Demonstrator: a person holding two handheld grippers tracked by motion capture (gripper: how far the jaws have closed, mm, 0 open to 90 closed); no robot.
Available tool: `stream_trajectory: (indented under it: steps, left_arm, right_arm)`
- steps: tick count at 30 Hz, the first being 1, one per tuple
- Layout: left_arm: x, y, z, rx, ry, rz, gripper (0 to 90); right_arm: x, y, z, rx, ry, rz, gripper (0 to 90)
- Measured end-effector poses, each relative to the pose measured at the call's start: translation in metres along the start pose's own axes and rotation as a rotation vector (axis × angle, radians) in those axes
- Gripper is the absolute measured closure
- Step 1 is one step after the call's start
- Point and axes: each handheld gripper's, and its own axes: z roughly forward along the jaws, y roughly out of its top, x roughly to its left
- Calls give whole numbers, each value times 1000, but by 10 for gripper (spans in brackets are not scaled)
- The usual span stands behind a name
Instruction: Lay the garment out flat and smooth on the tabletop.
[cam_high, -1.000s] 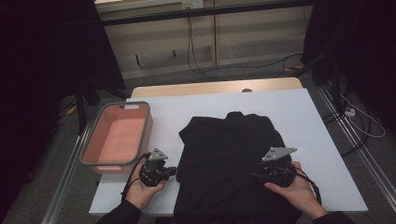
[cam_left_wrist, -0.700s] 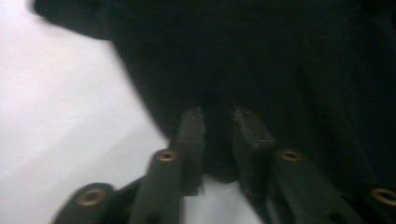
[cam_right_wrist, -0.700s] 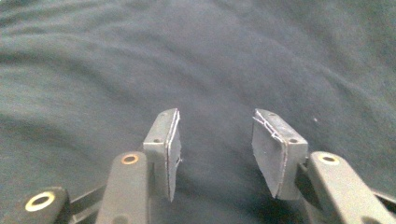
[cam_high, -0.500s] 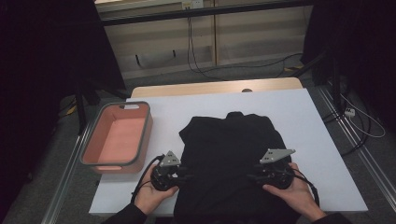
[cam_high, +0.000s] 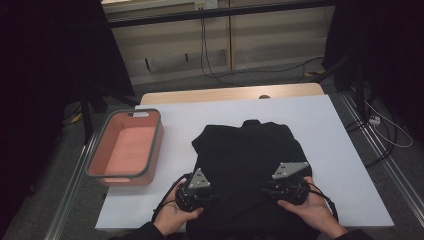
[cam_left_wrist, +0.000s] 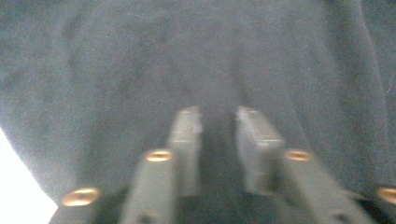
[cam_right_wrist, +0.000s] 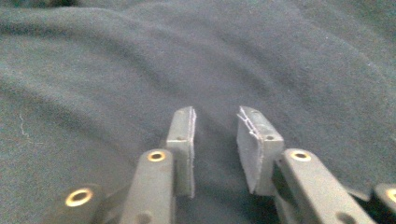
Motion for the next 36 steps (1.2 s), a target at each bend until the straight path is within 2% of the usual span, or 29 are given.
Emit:
stream_trajectory:
  steps: [3, 5, 6, 12, 16, 19, 25, 33, 36]
  left_arm:
    - [-1, 1, 0, 12, -17, 1, 847]
    - [-1, 2, 0, 16, -20, 4, 882]
    - [-1, 2, 0, 20, -23, -3, 888]
    - [-2, 0, -3, 28, -33, -10, 898]
    - [-5, -1, -5, 40, -32, -6, 899]
    - [-9, -7, -12, 48, -60, -17, 900]
    - [-18, -16, -22, 68, -58, -24, 900]
    - [-34, -29, -36, 76, -96, -24, 900]
    - [-39, -32, -39, 68, -118, -34, 900]
  right_arm:
    - [-1, 2, 0, 10, -3, -4, 767]
    - [-1, 2, 1, 12, 32, 1, 889]
    - [-1, 2, 1, 16, 45, 7, 900]
    - [4, 3, 0, 22, 21, -1, 900]
    - [10, 0, -4, 33, 44, 18, 900]
    - [18, -3, -7, 39, 44, 0, 900]
    - [34, -9, -13, 43, 25, -21, 900]
    - [55, -17, -22, 56, 64, -31, 900]
    - [61, -20, -26, 54, 99, -29, 900]
